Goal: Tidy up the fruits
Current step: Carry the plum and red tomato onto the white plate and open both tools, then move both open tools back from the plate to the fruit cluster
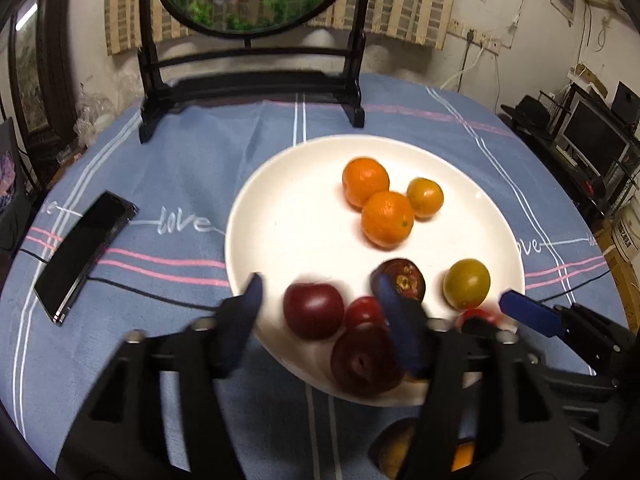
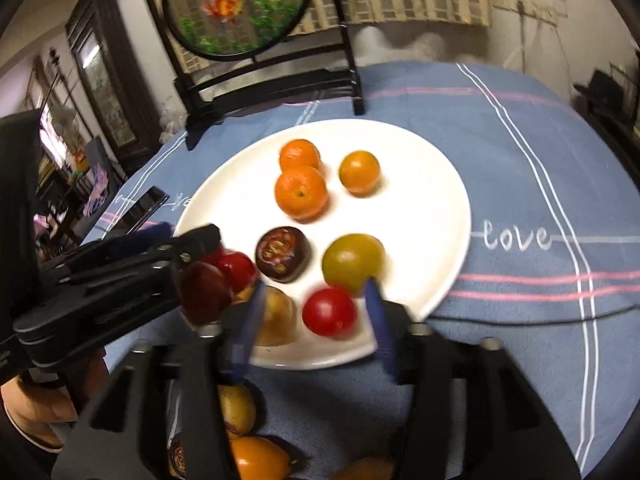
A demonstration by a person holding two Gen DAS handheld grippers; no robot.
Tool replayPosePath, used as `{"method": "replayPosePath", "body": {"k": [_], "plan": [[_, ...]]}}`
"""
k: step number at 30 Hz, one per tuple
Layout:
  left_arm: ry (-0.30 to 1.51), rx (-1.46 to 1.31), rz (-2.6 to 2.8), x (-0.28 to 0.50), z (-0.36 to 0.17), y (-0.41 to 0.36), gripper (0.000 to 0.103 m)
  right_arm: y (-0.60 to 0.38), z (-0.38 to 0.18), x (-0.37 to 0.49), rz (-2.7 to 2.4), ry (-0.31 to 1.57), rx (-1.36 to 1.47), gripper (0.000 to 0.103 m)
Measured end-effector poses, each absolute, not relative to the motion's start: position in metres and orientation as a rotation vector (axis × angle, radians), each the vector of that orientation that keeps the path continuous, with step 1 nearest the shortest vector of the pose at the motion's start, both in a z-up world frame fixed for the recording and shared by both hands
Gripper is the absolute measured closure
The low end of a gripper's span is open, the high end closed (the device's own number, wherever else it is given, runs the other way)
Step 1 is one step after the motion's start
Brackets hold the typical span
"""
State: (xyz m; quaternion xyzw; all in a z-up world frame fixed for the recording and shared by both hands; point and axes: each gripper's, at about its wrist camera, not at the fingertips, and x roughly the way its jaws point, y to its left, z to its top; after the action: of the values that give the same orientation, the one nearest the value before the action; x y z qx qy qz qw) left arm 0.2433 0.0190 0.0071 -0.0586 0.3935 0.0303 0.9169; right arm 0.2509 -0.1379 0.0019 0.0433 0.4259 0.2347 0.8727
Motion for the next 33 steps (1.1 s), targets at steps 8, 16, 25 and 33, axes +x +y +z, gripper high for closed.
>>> {"method": "replayPosePath", "body": {"k": [8,16,25,33], "plan": [[0.807,-0.136,0.057,0.235,0.007,0.024,0.02,-0.144,0.008,0.242,0.492,0.858,0.113,0.041],[0.805,-0.162,0.027,0.218,0.006,0.022,0.017,-0.154,0.009,0.237,0.498,0.872,0.152,0.041],[0.821,-0.175,0.031,0.209,0.0,0.027,0.014,-0.166,0.004,0.228,0.438,0.864,0.141,0.039],[0.834,-0.185,0.029,0.199,-0.005,0.027,0.014,-0.181,0.001,0.211,0.426,0.856,0.153,0.037]]}}
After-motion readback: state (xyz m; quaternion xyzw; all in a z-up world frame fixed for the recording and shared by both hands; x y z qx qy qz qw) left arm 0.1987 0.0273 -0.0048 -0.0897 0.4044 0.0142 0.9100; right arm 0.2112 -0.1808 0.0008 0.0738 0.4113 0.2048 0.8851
